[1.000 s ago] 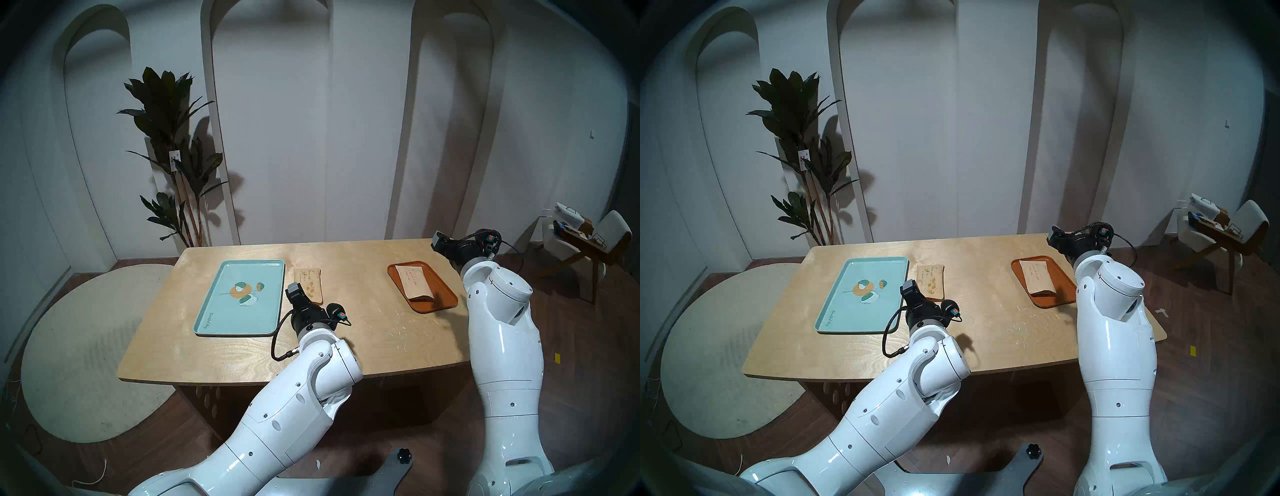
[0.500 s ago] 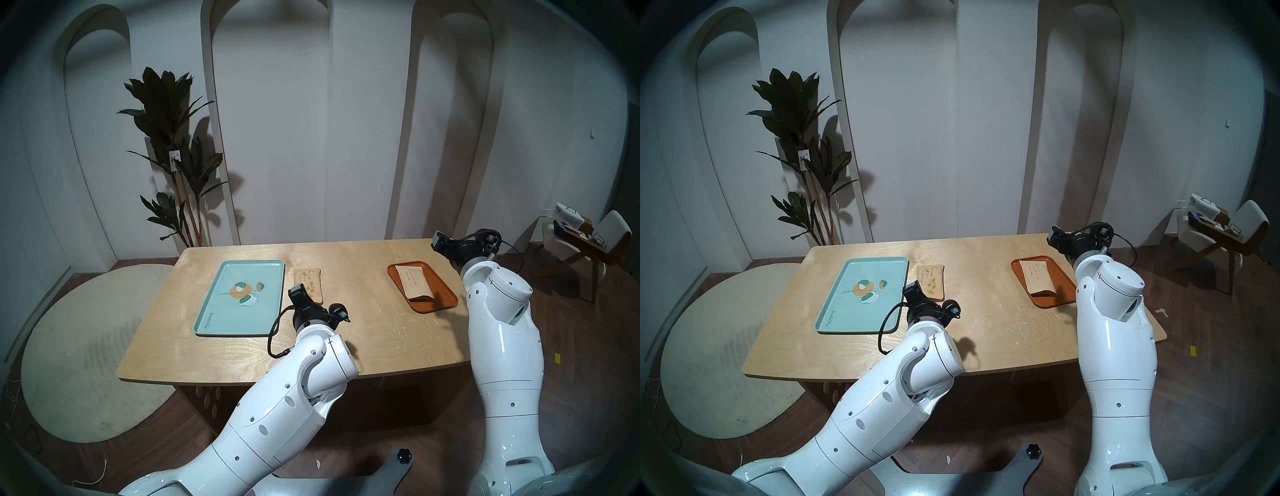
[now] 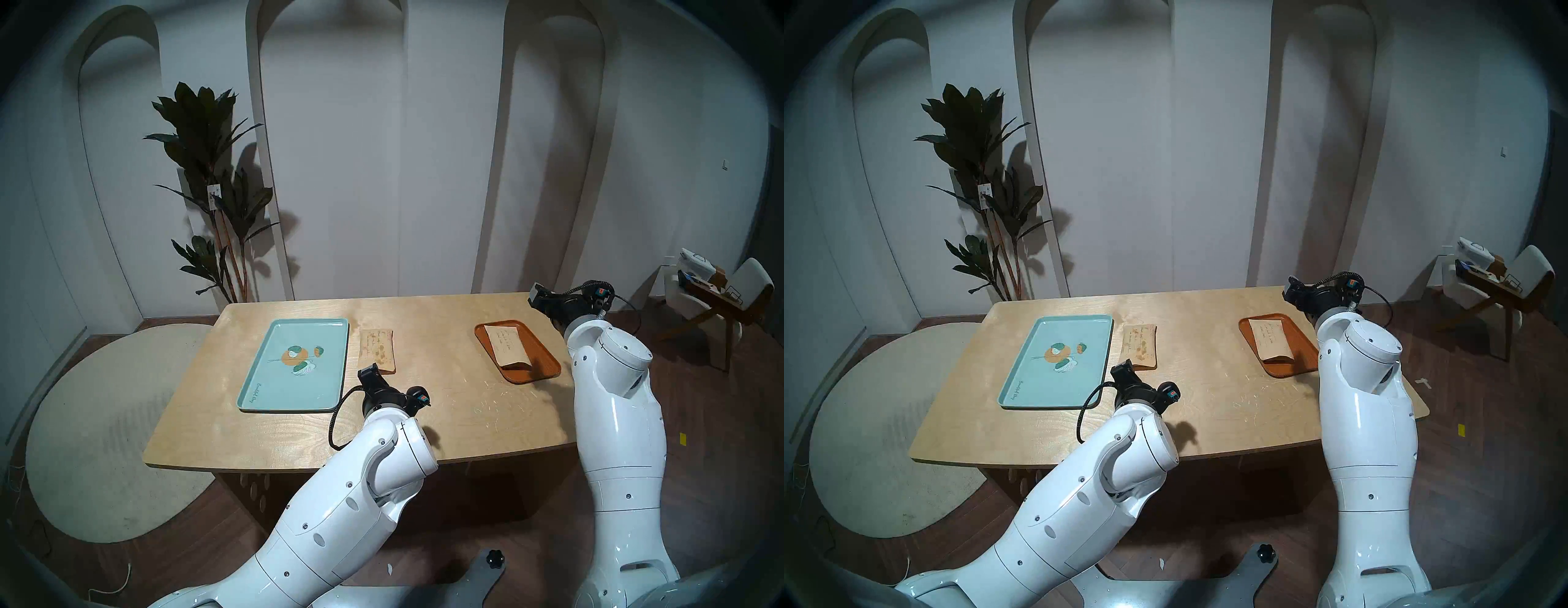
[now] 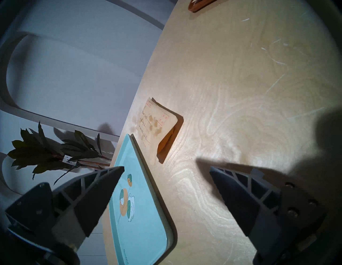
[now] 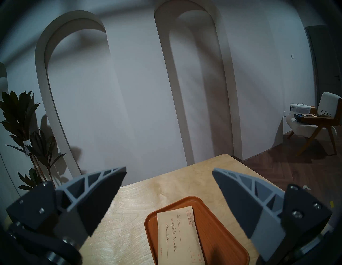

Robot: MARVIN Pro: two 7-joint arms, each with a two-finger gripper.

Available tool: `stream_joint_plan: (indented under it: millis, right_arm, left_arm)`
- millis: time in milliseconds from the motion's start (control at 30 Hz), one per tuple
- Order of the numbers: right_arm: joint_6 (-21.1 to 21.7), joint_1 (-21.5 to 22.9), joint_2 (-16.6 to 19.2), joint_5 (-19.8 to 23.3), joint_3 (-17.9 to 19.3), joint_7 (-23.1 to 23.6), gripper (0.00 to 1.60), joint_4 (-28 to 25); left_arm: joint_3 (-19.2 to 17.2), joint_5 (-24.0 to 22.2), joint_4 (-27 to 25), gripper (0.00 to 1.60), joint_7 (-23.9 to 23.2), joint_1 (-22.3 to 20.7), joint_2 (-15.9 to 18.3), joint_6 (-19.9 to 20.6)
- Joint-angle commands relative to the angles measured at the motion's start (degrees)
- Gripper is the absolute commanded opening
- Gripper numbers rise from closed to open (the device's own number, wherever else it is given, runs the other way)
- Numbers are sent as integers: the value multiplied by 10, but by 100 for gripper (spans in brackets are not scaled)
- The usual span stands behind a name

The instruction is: Sort the mail into the trays, one tray per recipient

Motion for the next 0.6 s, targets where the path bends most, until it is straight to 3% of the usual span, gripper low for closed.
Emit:
stream_joint_plan:
  millis: [0, 167, 567]
  right_arm:
    - [-7, 4, 0, 1, 1, 1, 160, -14]
    - [-6, 4, 0, 2, 1, 0, 160, -14]
    - [-7, 3, 2, 4, 0, -1, 160, -14]
  left_arm:
    - [-16, 6, 35, 160, 42, -22, -35, -3]
    - [-24, -1, 85, 160, 71, -39, -65, -23]
    - [-32, 10, 198, 160, 147, -75, -79, -79]
